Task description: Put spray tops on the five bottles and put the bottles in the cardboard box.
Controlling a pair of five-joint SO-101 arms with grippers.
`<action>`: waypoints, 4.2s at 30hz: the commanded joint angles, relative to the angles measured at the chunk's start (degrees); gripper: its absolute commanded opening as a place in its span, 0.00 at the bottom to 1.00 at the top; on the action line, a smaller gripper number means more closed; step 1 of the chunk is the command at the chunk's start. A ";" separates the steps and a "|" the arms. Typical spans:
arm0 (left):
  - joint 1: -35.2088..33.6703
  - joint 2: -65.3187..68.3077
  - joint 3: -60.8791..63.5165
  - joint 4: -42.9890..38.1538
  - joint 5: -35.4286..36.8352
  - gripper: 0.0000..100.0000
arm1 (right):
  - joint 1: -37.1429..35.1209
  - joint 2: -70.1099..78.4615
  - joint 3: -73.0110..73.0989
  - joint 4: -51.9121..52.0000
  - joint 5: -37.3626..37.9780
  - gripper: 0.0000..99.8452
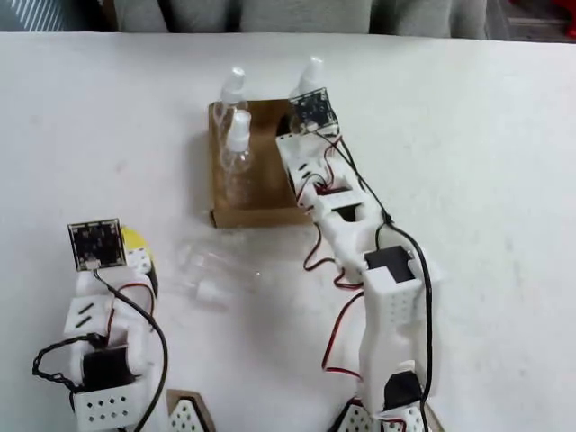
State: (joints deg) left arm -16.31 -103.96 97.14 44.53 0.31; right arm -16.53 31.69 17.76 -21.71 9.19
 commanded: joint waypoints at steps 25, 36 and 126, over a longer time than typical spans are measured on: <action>-0.48 -0.40 -0.09 0.09 -0.53 0.02 | -1.10 -6.37 0.53 1.63 0.00 0.34; -0.48 -0.40 -0.09 0.00 -0.53 0.02 | -1.71 -8.66 1.14 3.03 0.00 0.34; -0.31 -0.31 -0.09 1.32 -4.13 0.03 | -31.08 -36.53 14.33 78.20 16.70 0.21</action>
State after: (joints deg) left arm -16.31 -103.96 97.14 45.76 -3.12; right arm -48.00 -5.14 34.46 57.05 25.27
